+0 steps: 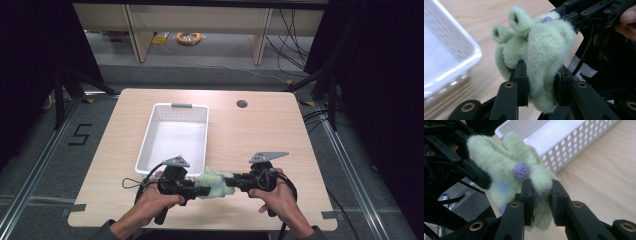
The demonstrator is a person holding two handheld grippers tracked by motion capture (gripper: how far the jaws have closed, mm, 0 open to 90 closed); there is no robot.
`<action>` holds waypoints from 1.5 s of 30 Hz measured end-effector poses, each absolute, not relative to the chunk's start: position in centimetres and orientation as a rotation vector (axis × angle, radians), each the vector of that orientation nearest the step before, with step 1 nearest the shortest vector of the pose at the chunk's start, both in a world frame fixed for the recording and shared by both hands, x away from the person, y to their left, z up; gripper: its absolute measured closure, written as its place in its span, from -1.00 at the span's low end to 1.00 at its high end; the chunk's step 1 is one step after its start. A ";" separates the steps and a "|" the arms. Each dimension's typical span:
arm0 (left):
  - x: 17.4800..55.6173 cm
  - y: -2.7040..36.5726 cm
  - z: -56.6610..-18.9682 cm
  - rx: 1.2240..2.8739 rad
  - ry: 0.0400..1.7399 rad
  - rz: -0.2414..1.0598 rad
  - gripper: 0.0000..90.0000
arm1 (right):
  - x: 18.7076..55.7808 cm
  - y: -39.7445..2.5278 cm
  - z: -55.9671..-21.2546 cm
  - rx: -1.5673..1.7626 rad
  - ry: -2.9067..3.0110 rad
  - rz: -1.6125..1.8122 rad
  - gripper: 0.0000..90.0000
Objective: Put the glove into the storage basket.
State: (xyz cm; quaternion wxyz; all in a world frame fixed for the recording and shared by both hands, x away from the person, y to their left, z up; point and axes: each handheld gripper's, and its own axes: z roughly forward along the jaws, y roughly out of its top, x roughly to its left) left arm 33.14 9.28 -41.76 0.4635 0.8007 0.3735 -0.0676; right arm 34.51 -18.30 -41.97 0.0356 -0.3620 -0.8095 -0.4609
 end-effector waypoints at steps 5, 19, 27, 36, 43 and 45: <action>33.9 10.8 -40.6 1.958 0.948 -0.149 0.53 | 36.0 -16.7 -40.6 -1.063 -2.525 -1.413 0.68; 36.5 14.7 -38.8 1.962 1.009 -0.145 0.53 | 39.3 -12.4 -38.4 -1.018 -2.555 -1.381 0.68; 38.5 17.1 -38.8 1.958 1.080 -0.140 0.53 | 41.8 -9.3 -37.9 -1.018 -2.594 -1.323 0.68; 40.5 18.9 -40.3 1.977 1.161 -0.131 0.53 | 43.8 -6.9 -39.0 -1.034 -2.602 -1.254 0.68; 41.6 19.1 -41.6 2.024 1.214 -0.134 0.53 | 45.0 -5.7 -40.8 -1.081 -2.597 -1.185 0.68; 42.0 19.0 -42.2 2.041 1.219 -0.146 0.53 | 45.2 -5.7 -41.4 -1.087 -2.594 -1.173 0.68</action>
